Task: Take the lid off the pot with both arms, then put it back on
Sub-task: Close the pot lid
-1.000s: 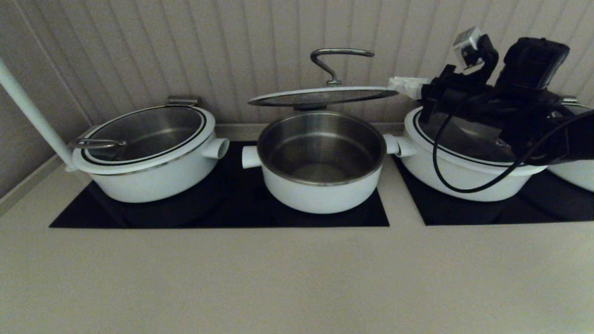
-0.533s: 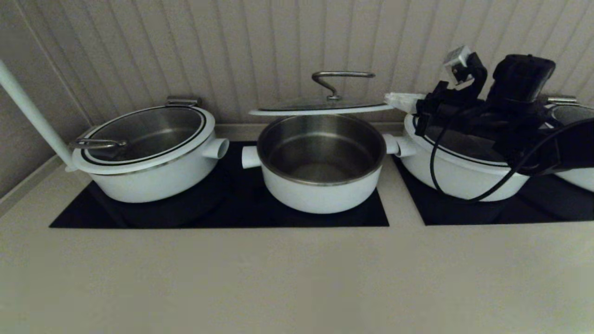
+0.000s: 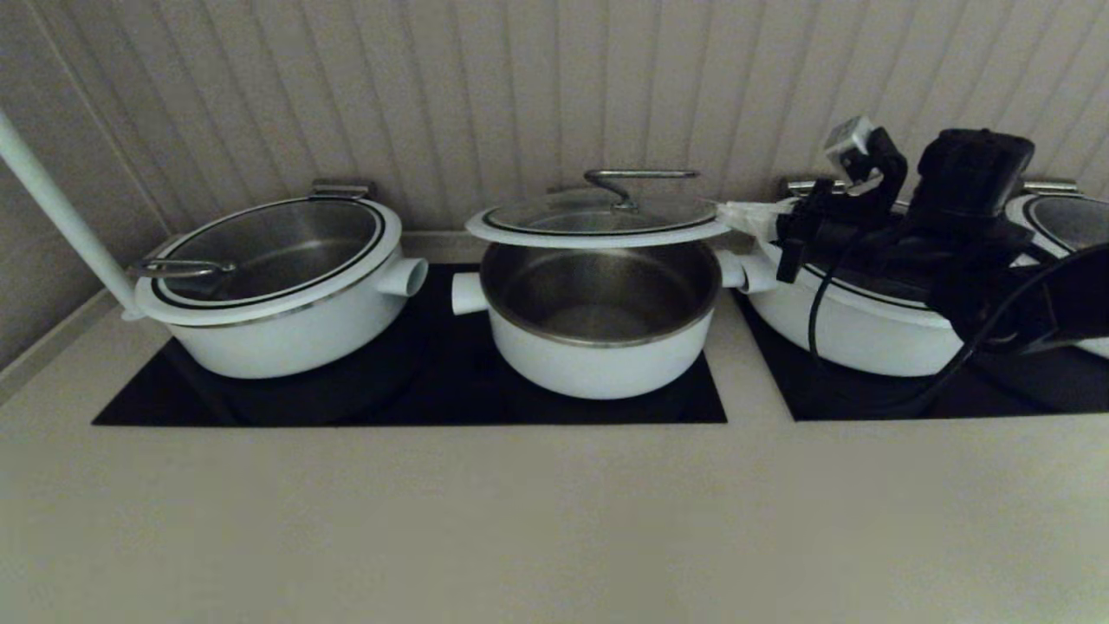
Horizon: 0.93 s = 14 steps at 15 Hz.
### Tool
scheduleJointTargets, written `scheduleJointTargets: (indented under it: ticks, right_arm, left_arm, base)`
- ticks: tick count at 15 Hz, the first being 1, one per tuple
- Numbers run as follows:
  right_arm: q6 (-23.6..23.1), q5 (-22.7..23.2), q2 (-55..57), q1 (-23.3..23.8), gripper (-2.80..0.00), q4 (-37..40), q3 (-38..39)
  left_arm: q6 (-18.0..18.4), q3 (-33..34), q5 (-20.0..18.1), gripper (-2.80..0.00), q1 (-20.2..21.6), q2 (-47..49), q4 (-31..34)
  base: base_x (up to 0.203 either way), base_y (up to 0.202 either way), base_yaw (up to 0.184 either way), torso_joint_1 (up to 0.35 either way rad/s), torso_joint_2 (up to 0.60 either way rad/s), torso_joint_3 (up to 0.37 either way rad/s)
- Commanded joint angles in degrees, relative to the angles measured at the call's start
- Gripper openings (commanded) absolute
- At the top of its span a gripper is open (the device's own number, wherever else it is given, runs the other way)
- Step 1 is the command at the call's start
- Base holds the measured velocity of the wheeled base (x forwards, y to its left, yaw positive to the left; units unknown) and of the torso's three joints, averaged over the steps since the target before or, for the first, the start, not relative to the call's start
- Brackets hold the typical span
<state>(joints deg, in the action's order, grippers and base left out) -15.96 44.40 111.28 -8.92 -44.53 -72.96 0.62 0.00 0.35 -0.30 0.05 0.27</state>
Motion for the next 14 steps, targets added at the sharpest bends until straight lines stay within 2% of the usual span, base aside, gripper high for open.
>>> scheduleJointTargets:
  ticks: [1, 8, 14]
  right_arm:
    - [-0.1, 0.3, -0.4, 0.0, -2.8, -0.9, 2.0]
    - [-0.1, 0.3, 1.0, -0.3, -2.8, -7.0, 7.3]
    - [0.0, 0.3, 4.0, -2.3, -2.8, -11.0, 8.0]
  left_arm:
    - [0.0, 0.0, 0.0, -2.8, 0.0, 0.0, 0.0]
    - [0.0, 0.0, 0.0, -2.8, 0.0, 0.0, 0.0]
    - [0.0, 0.0, 0.0, -2.8, 0.0, 0.0, 0.0]
  base:
    - [0.0, 0.0, 0.0, 0.0, 0.0, 0.0]
    - [0.0, 0.0, 0.0, 0.0, 0.0, 0.0]
    - [0.0, 0.0, 0.0, 0.0, 0.0, 0.0]
